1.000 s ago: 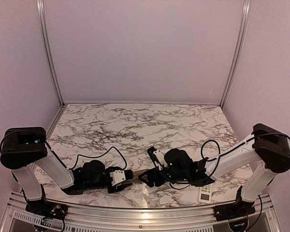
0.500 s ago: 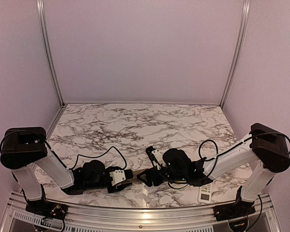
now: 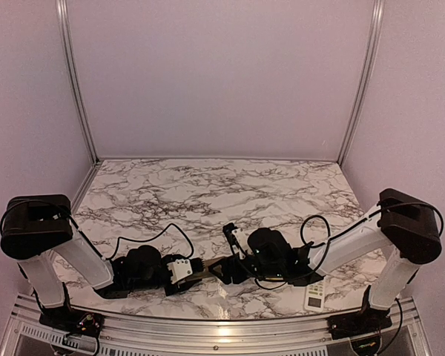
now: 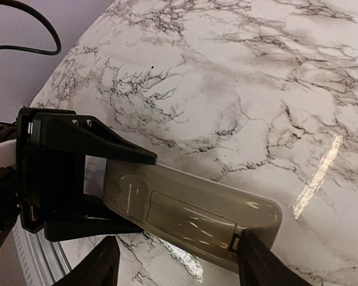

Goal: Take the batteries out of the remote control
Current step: Remove the battery cover from the remote control.

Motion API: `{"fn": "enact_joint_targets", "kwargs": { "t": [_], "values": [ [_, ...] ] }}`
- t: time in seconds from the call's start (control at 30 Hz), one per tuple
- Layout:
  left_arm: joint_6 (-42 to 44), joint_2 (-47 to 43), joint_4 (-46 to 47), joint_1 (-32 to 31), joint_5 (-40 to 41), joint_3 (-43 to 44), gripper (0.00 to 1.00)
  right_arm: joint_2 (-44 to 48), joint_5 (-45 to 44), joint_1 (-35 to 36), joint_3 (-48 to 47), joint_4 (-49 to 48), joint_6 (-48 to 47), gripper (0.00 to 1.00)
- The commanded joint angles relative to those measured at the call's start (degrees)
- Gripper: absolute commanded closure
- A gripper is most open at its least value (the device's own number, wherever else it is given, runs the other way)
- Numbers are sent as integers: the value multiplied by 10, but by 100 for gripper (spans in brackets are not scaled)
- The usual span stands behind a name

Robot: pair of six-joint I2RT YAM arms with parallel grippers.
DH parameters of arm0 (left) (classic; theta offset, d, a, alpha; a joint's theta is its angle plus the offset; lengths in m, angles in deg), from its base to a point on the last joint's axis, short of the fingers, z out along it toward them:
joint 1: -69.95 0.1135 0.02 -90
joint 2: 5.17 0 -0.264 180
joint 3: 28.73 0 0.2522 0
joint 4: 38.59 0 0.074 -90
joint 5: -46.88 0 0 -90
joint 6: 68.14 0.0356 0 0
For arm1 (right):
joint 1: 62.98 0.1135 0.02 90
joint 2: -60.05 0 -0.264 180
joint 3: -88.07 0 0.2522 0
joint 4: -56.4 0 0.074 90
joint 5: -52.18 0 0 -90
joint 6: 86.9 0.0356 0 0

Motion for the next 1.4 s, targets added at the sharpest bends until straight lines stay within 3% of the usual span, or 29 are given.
{"fn": "enact_joint_targets", "kwargs": {
  "t": [0.0,0.57,1.37],
  "values": [
    [5,-5,15,-5,-19,13,100,-27,22,6,-1,-13,23,34],
    [5,-7,23,-5,-18,8,100,-35,50,3,15,-37,53,36],
    [6,-8,26,-5,-18,5,100,-31,142,-40,78,-156,96,38]
  ]
}}
